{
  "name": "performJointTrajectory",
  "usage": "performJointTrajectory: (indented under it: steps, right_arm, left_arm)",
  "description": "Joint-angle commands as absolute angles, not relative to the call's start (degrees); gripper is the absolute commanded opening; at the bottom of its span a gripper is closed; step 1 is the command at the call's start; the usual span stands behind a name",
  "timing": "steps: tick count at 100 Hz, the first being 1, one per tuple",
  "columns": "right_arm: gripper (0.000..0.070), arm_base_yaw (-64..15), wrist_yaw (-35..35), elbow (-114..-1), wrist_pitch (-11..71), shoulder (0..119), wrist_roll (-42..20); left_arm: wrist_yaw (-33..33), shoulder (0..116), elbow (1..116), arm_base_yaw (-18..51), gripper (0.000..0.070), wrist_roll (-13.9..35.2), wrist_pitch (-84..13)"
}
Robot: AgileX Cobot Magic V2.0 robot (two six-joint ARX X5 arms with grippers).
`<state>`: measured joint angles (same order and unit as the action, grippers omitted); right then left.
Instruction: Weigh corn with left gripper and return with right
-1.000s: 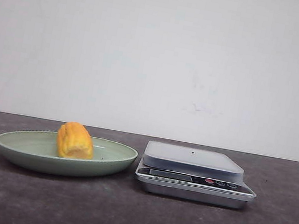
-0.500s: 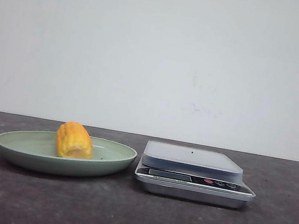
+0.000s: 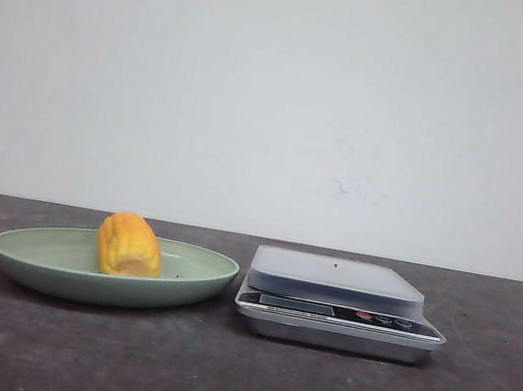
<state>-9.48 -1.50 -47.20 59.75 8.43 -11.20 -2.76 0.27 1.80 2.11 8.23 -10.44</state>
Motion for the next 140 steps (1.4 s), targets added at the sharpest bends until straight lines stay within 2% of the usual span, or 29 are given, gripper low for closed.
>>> performJointTrajectory:
  steps: [1,15,109,124,140]
  right_arm:
    - [0.0007,-9.6,-1.5,-47.9,59.1,8.4,-11.8]
    - [0.0007,-9.6,-1.5,-47.9,59.1,8.4,-11.8]
    - [0.0007,-9.6,-1.4,-48.0,59.0,8.4,-11.7]
    - [0.0007,-9.6,0.5,-47.9,52.2,8.4,-10.4]
    - [0.0007,-6.2,0.4,-46.9,41.5,8.0,-1.8]
  left_arm:
    - [-2.7,0.2,0.8,2.1,0.0004,7.0,-10.8]
    - [-2.7,0.2,0.8,2.1,0.0004,5.4,-10.7]
    - [-2.7,0.2,0.8,2.1,0.0004,5.4,-10.7]
    - [-2.7,0.2,0.8,2.1,0.0004,5.4,-10.7]
    - [-2.7,0.2,0.8,2.1,0.0004,5.4,-10.7]
